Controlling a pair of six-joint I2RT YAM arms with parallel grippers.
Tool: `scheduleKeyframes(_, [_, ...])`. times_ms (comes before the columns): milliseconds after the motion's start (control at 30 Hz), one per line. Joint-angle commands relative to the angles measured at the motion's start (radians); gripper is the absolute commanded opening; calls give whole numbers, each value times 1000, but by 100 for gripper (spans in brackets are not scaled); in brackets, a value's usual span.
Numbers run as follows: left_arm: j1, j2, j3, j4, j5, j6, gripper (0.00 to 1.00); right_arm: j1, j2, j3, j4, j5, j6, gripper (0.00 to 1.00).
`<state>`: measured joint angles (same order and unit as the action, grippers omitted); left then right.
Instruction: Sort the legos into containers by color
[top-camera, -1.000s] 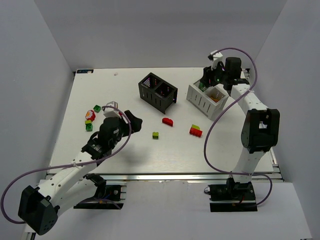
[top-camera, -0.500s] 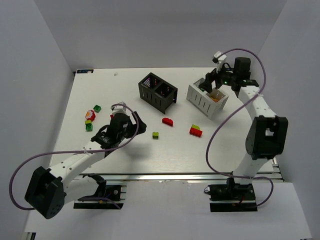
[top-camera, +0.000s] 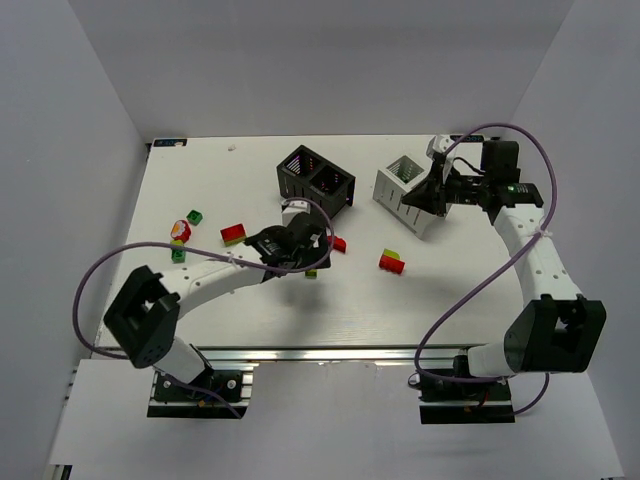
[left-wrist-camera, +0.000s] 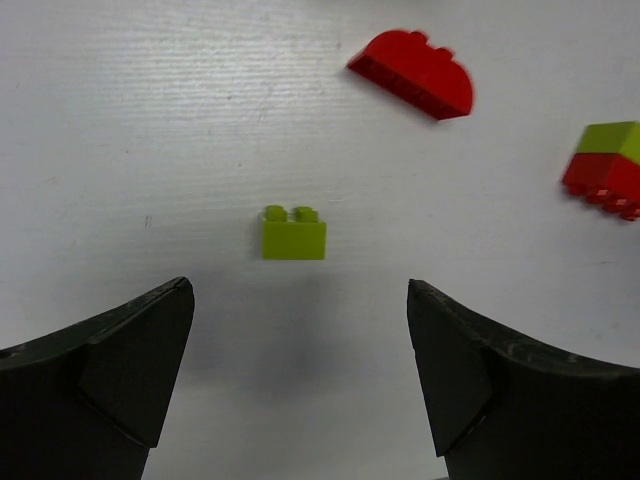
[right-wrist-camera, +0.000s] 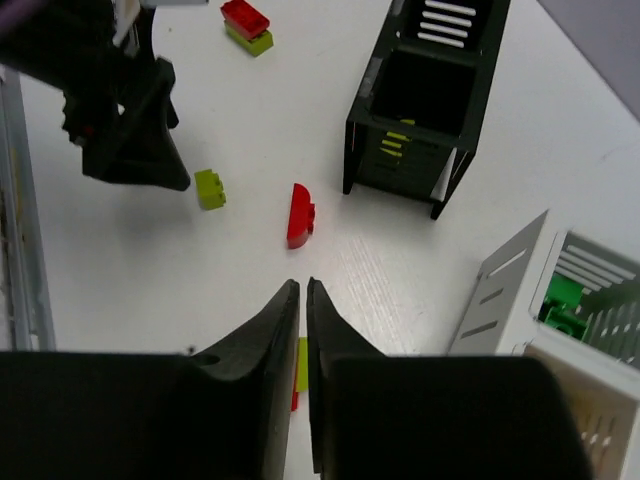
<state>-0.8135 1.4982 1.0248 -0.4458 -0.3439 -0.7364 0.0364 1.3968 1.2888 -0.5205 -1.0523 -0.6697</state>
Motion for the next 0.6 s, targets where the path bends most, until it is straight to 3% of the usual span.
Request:
scheduleKeyframes(0, [-7, 58, 46, -93, -50, -15, 96, -4, -56, -28, -53, 60, 28, 11])
scheduleKeyframes(67, [-12, 91, 67, -97, -56, -17, 95, -4, -79, -74, -35, 87, 57, 20])
scheduleKeyframes(233, [-18, 187, 118, -85, -69, -1, 94, -4, -157, -169, 82, 110, 134, 28])
scheduleKeyframes(567, [-27, 296, 178, -70, -53, 25, 83, -6, -182, -203, 105, 135, 174, 30])
